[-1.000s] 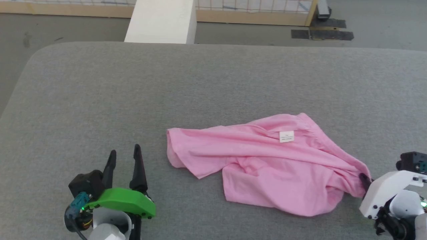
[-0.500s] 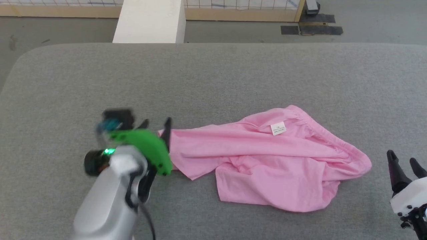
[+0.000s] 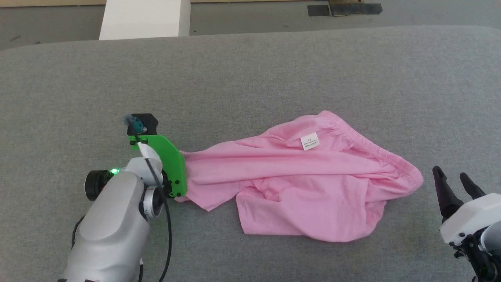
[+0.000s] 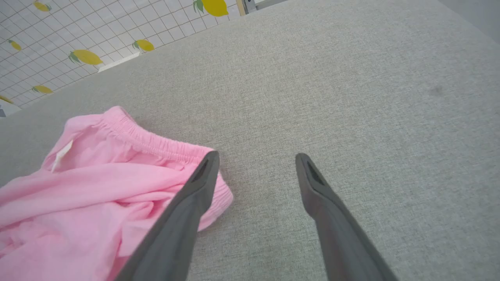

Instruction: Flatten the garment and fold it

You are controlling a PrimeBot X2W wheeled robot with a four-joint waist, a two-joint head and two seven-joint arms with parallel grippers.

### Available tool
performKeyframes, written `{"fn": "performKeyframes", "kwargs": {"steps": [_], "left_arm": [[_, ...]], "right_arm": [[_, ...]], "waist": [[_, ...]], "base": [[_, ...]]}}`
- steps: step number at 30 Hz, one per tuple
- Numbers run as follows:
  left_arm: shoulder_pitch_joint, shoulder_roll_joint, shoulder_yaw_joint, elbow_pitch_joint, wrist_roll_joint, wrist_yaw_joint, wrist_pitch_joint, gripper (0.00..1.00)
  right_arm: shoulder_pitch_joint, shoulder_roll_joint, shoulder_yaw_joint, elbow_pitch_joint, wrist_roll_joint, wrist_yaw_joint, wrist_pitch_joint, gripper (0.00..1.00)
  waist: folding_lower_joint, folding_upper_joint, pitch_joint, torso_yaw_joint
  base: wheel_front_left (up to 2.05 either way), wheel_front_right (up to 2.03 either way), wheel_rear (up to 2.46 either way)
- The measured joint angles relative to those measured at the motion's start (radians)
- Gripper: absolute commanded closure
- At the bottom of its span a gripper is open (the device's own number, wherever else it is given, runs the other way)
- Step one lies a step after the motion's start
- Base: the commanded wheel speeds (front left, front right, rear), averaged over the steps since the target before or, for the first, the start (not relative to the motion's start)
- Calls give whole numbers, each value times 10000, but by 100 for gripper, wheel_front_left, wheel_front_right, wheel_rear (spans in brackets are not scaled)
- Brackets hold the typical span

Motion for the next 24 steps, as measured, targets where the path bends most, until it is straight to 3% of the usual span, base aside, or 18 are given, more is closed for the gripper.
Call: {"fn": "performKeyframes", "kwargs": {"steps": [7, 11, 17, 24], "left_arm": [[786, -389, 978, -832, -832, -188, -2508, 100], [1711, -579, 1300, -1866, -1001, -140, -3568, 100], [2445, -823, 1269, -3076, -999, 96, -3967, 100], [2529, -836, 1085, -3615, -986, 222, -3866, 100]], "right_arm": [[-506, -27, 1206, -991, -667, 0, 619, 0], [-1321, -621, 2577, -966, -890, 0, 1854, 0], [-3211, -1726, 4034, 602, -1060, 2, 2892, 0], [-4729, -2201, 5637, 2610, -1055, 0, 2989, 0]], "waist": [[0, 0, 117, 14], [0, 0, 152, 189], [0, 0, 377, 464], [0, 0, 671, 737]], "base": [[0, 0, 0], [0, 0, 0], [0, 0, 0], [0, 0, 0]]}}
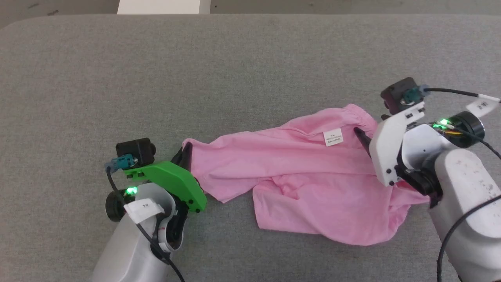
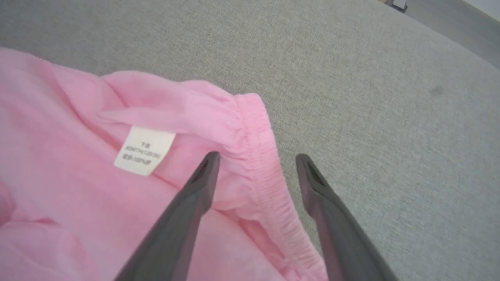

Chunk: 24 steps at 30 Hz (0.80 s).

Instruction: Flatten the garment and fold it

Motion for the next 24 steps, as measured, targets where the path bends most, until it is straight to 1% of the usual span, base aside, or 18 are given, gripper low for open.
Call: {"fn": "performKeyframes", "kwargs": {"steps": [4, 5, 6, 7, 8, 13, 18, 21, 24], "left_arm": [[0, 2, -113, -109, 15, 4, 84, 100], [0, 0, -125, -127, 15, 29, 90, 100], [0, 2, -128, -132, 15, 31, 92, 100], [0, 2, -134, -146, 15, 31, 92, 100], [0, 2, -142, -163, 15, 31, 92, 100], [0, 4, -155, -184, 15, 31, 90, 100], [-7, 17, -102, -391, -36, -12, -2, 100], [-268, 69, 2, -652, -295, -274, 79, 100], [-1484, 466, 136, -683, -357, -575, 458, 100]], "right_arm": [[-487, -54, 500, 784, 31, 0, -230, 0], [-584, -48, 585, 970, 90, 0, -282, 41], [-650, -48, 640, 1097, 128, 0, -343, 71], [-728, -52, 717, 1239, 174, 0, -422, 95], [-799, -56, 794, 1342, 221, 0, -522, 100], [-1028, -59, 978, 1662, 453, 0, -968, 100], [-1087, -52, 809, 1613, 991, 0, -1285, 100], [-1305, -38, 303, 1333, 1712, 0, -1179, 100], [-1943, -96, -104, 1057, 2318, 0, -748, 100]], "waist": [[0, 0, 107, 54], [0, 0, 118, 48], [0, 0, 122, 41], [0, 0, 129, 30], [0, 0, 133, 21], [0, 0, 71, -21], [0, 0, -67, -66], [0, 0, -28, -40], [0, 0, 70, 47]], "base": [[0, 0, 0], [0, 0, 0], [0, 0, 0], [0, 0, 0], [0, 0, 0], [0, 0, 0], [0, 0, 0], [0, 0, 0], [0, 0, 0]]}}
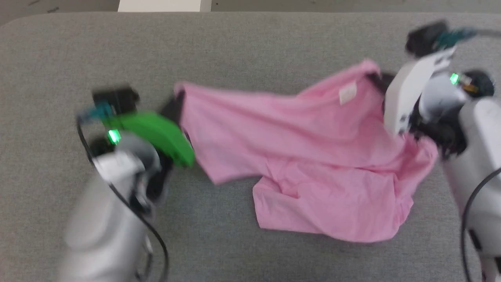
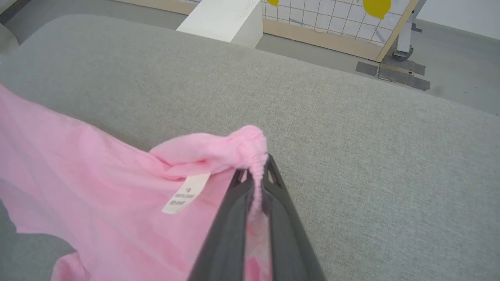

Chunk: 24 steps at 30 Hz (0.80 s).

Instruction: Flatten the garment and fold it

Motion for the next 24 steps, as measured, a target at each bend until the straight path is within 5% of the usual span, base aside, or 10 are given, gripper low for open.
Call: {"fn": "performKeyframes", "kwargs": {"steps": [7, 15, 24], "left_arm": [[-4327, 989, 274, 1463, 616, -362, 663, 100], [-8524, 1020, 295, 2945, 1494, -353, -414, 100], [-9236, 828, 50, 3488, 1685, -991, -2004, 100]], "right_arm": [[-3200, 441, -1220, 272, 418, 4, 690, 100], [-6696, 1369, -2625, 1158, -800, 2, -564, 100], [-6731, 1248, -2355, 1478, -516, 2, -1818, 100]], "waist": [[0, 0, 507, -7], [1, 0, 1262, -169], [1, 0, 1367, -266]], "base": [[0, 0, 0], [0, 0, 0], [0, 0, 0]]}}
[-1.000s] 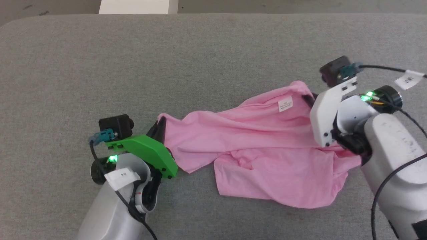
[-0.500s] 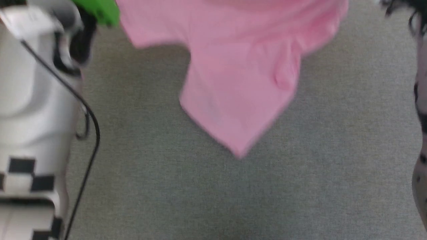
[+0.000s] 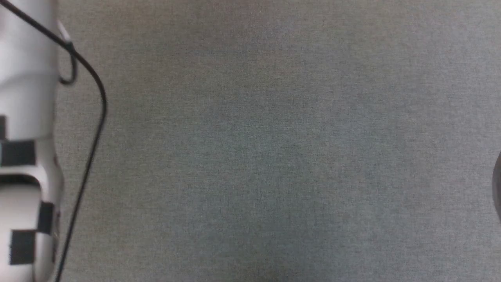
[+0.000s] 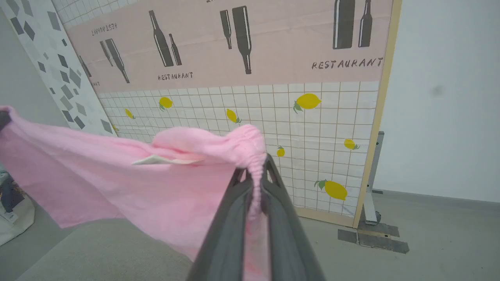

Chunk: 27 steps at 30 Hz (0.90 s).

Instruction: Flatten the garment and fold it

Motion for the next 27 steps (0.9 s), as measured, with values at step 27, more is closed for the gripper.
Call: {"fn": "performKeyframes", "kwargs": {"steps": [27], "left_arm": [[16019, -2, -111, -4823, -2683, 2111, 821, 100]], "right_arm": [[15818, -1605, 1772, -4738, 3973, 0, 545, 100]], "waist": [[-2, 0, -3652, 382]], "base": [[0, 0, 0]]}}
